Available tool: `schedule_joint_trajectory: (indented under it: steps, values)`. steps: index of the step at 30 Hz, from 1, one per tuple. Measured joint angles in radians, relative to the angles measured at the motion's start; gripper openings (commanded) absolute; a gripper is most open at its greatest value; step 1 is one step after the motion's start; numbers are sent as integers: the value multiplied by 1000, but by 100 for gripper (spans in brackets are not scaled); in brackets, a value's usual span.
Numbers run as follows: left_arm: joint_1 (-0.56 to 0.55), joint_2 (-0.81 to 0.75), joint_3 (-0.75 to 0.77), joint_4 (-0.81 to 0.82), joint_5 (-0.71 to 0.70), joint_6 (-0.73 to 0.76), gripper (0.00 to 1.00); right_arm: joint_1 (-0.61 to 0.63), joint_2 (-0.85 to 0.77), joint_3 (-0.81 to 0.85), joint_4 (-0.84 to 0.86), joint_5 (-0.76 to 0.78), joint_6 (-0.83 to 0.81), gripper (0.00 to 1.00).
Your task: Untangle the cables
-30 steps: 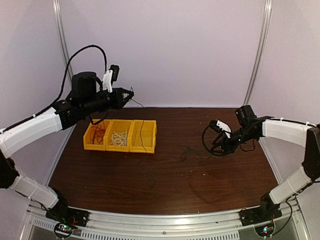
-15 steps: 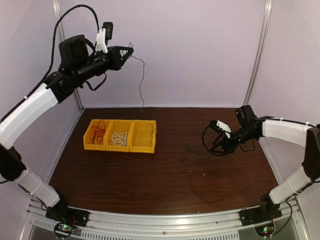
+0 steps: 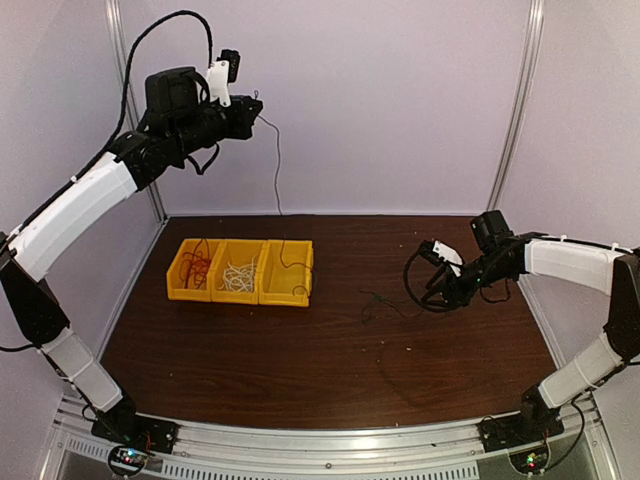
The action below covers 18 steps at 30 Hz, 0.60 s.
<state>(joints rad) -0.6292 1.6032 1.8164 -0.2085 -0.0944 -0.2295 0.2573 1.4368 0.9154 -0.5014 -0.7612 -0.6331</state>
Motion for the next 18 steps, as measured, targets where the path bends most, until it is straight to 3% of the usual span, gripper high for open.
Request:
schedule_joint_trajectory:
  steps: [11, 18]
  values:
    - [82, 2, -36, 3, 9, -11, 0, 0, 17, 0, 0, 2, -1, 49]
    - [106, 67, -140, 50, 136, -46, 0, 0, 18, 0, 0, 4, -5, 49]
